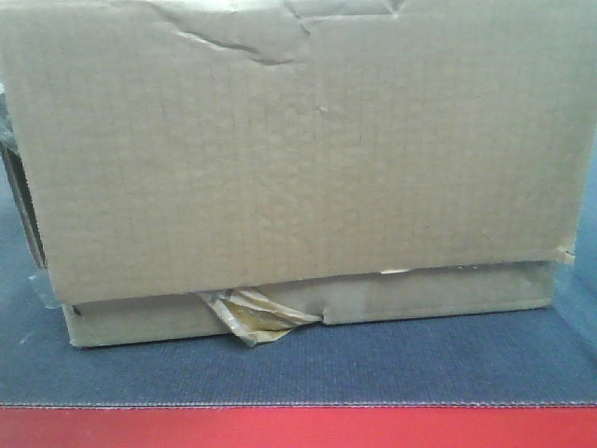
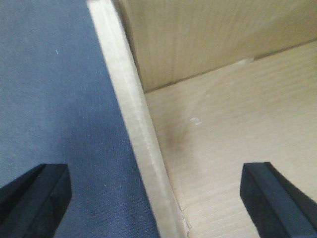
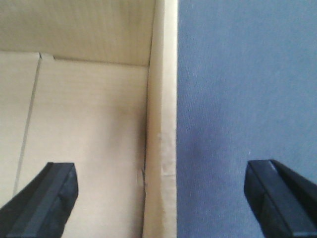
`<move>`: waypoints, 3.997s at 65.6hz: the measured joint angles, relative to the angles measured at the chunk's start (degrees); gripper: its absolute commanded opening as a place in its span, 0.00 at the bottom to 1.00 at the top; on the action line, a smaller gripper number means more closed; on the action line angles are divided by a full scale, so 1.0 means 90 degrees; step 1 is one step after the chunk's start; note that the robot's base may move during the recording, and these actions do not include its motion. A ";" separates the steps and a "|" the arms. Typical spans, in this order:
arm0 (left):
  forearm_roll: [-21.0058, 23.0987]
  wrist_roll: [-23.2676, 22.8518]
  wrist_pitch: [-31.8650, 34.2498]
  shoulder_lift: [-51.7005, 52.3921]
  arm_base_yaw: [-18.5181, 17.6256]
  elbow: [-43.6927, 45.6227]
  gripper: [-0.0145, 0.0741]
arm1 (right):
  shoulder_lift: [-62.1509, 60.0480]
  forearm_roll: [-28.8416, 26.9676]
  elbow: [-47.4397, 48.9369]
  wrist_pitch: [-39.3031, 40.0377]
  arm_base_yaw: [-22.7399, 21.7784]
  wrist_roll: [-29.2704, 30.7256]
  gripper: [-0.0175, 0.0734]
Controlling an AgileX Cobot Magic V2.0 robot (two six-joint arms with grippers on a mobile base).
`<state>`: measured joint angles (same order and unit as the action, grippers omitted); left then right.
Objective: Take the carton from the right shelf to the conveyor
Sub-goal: 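Lower the carton onto the grey conveyor belt with both grippers, then open both grippers and withdraw them from the carton sides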
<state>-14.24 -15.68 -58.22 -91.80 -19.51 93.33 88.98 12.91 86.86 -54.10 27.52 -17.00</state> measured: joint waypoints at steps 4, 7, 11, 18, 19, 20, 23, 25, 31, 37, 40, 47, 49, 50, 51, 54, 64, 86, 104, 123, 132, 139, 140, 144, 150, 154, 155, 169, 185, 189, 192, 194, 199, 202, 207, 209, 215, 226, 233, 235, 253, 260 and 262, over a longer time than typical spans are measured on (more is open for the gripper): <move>-0.0094 0.0000 0.0006 0.0238 0.0000 0.0000 0.82 | -0.0109 0.0000 0.0072 0.0000 -0.0027 0.0000 0.77; -0.0180 0.0000 0.0015 0.0381 0.0000 0.0000 0.80 | -0.0184 0.0000 0.0137 0.0000 -0.0089 0.0000 0.71; -0.0302 0.0000 0.0015 0.0652 0.0016 0.0000 0.74 | -0.0323 0.0000 0.0200 0.0000 -0.0245 0.0000 0.62; -0.0370 0.0000 0.0044 0.1108 0.0229 -0.0041 0.56 | -0.0570 0.0000 0.0225 -0.0070 -0.0653 0.0000 0.40; -0.0381 0.0000 0.0057 0.1172 0.0270 -0.0063 0.53 | -0.0601 0.0000 0.0225 -0.0093 -0.0718 0.0000 0.35; -0.0396 0.0000 0.0058 0.1234 0.0313 -0.0090 0.50 | -0.0632 0.0000 0.0225 -0.0115 -0.0784 0.0000 0.34; -0.0396 0.0000 0.0113 0.1449 0.0478 -0.0231 0.41 | -0.0715 0.0000 0.0225 -0.0182 -0.0994 0.0000 0.25; -0.0396 0.0000 0.0145 0.1539 0.0553 -0.0311 0.35 | -0.0768 0.0000 0.0225 -0.0245 -0.1138 0.0000 0.18; -0.0408 0.0000 0.0338 0.1920 0.0885 -0.0790 0.15 | -0.0944 0.0011 0.0129 -0.0323 -0.1595 0.0000 0.11; -0.0419 0.0000 0.0587 0.2271 0.1181 -0.1376 0.15 | -0.1142 0.0027 -0.0156 -0.0339 -0.1964 0.0000 0.12; -0.0419 0.0000 0.0748 0.2488 0.1346 -0.1761 0.16 | -0.1269 0.0043 -0.0360 -0.0327 -0.2135 0.0000 0.12; -0.0323 0.0000 0.1188 0.2966 0.1693 -0.2639 0.16 | -0.1592 0.0070 -0.1040 -0.0165 -0.2301 0.0069 0.12; -0.0276 0.0000 0.1320 0.3099 0.1783 -0.2883 0.16 | -0.1696 0.0070 -0.1310 -0.0080 -0.2312 0.0084 0.12; -0.0254 0.0000 0.1386 0.3166 0.1825 -0.3008 0.16 | -0.1753 0.0070 -0.1421 -0.0028 -0.2312 0.0084 0.12; -0.0234 0.0000 0.1450 0.3231 0.1867 -0.3133 0.16 | -0.1810 0.0070 -0.1534 0.0023 -0.2312 0.0084 0.12; -0.0164 0.0000 0.1680 0.3482 0.2005 -0.3583 0.16 | -0.2028 0.0070 -0.1890 0.0235 -0.2316 0.0097 0.12; -0.0068 0.0000 0.2424 0.4348 0.2242 -0.4934 0.16 | -0.2850 0.0070 -0.3303 0.1133 -0.2327 0.0110 0.12; 0.0146 0.0000 0.4078 0.6391 0.2242 -0.7140 0.16 | -0.5410 0.0070 -0.6203 0.3433 -0.2327 0.0110 0.12; 0.0171 0.0000 0.4241 0.7561 0.2242 -0.7545 0.16 | -0.7984 0.0082 -0.7690 0.4278 -0.2327 0.0123 0.12; 0.0171 0.0000 0.4322 0.7848 0.2242 -0.7556 0.16 | -0.9567 0.0082 -0.7873 0.4288 -0.2327 0.0123 0.12; 0.0171 0.0000 0.4322 0.7848 0.2242 -0.7556 0.16 | -0.9618 0.0082 -0.7873 0.4288 -0.2327 0.0123 0.12; 0.0171 0.0000 0.4322 0.7848 0.2242 -0.7556 0.16 | -0.9618 0.0082 -0.7873 0.4288 -0.2327 0.0123 0.12; 0.0171 0.0000 0.4322 0.7848 0.2242 -0.7556 0.16 | -0.9618 0.0082 -0.7873 0.4288 -0.2327 0.0123 0.12; 0.0171 0.0000 0.4322 0.7848 0.2242 -0.7556 0.16 | -0.9618 0.0082 -0.7873 0.4288 -0.2327 0.0123 0.12; 0.0171 0.0000 0.4322 0.7848 0.2242 -0.7556 0.16 | -0.9618 0.0082 -0.7873 0.4288 -0.2327 0.0123 0.12; 0.0171 0.0000 0.4322 0.7848 0.2242 -0.7556 0.16 | -0.9618 0.0082 -0.7873 0.4288 -0.2327 0.0123 0.12; 0.0171 0.0000 0.4322 0.7848 0.2242 -0.7556 0.16 | -0.9618 0.0082 -0.7873 0.4288 -0.2327 0.0123 0.12; 0.0171 0.0000 0.4322 0.7848 0.2242 -0.7556 0.16 | -0.9618 0.0082 -0.7873 0.4288 -0.2327 0.0123 0.12; 0.0697 0.0421 0.4325 0.8010 0.2242 -0.7597 0.16 | -0.9618 0.0082 -0.7873 0.4288 -0.2327 0.0123 0.12; 0.1007 0.1110 0.4429 0.8198 0.2242 -0.7688 0.16 | -0.9618 0.0082 -0.7873 0.4288 -0.2327 0.0123 0.12; 0.1207 0.1558 0.4624 0.8341 0.2242 -0.7830 0.16 | -0.9618 0.0082 -0.7873 0.4288 -0.2327 0.0123 0.12; 0.1282 0.1779 0.4760 0.8444 0.2242 -0.7936 0.16 | -0.9618 0.0082 -0.7873 0.4288 -0.2327 0.0123 0.12; 0.1381 0.2110 0.5176 0.8744 0.2242 -0.8322 0.16 | -0.9618 0.0082 -0.7873 0.4288 -0.2327 0.0123 0.12; 0.1437 0.2208 0.5397 0.8958 0.2242 -0.8616 0.16 | -0.9618 0.0082 -0.7873 0.4288 -0.2327 0.0123 0.12; 0.1516 0.2280 0.5683 0.9320 0.2242 -0.9067 0.16 | -0.9618 0.0082 -0.7873 0.4288 -0.2327 0.0123 0.12; 0.1583 0.2280 0.5763 0.9459 0.2242 -0.9294 0.16 | -0.9618 0.0082 -0.7873 0.4288 -0.2327 0.0123 0.12; 0.1619 0.2292 0.5992 0.9912 0.2242 -0.9863 0.16 | -0.9618 0.0082 -0.7873 0.4288 -0.2327 0.0123 0.12; 0.1731 0.2302 0.6177 1.0152 0.2242 -1.0350 0.16 | -0.9618 0.0082 -0.7873 0.4304 -0.2327 0.0123 0.12; 0.1752 0.2302 0.6177 1.0157 0.2242 -1.0375 0.16 | -0.9618 0.0082 -0.7873 0.4304 -0.2327 0.0135 0.12; 0.1763 0.2302 0.6177 1.0157 0.2242 -1.0375 0.16 | -0.9618 0.0082 -0.7873 0.4304 -0.2327 0.0135 0.12; 0.1776 0.2302 0.6177 1.0157 0.2242 -1.0377 0.16 | -0.9618 0.0082 -0.7873 0.4304 -0.2327 0.0135 0.12; 0.1776 0.2302 0.6177 1.0157 0.2242 -1.0377 0.16 | -0.9618 0.0082 -0.7873 0.4304 -0.2327 0.0135 0.12; 0.1776 0.2302 0.6177 1.0157 0.2242 -1.0377 0.16 | -0.9618 0.0082 -0.7873 0.4304 -0.2327 0.0135 0.12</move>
<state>1.74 5.03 -2.63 -0.39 0.67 -0.06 2.42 13.64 16.01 -15.36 6.58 -15.78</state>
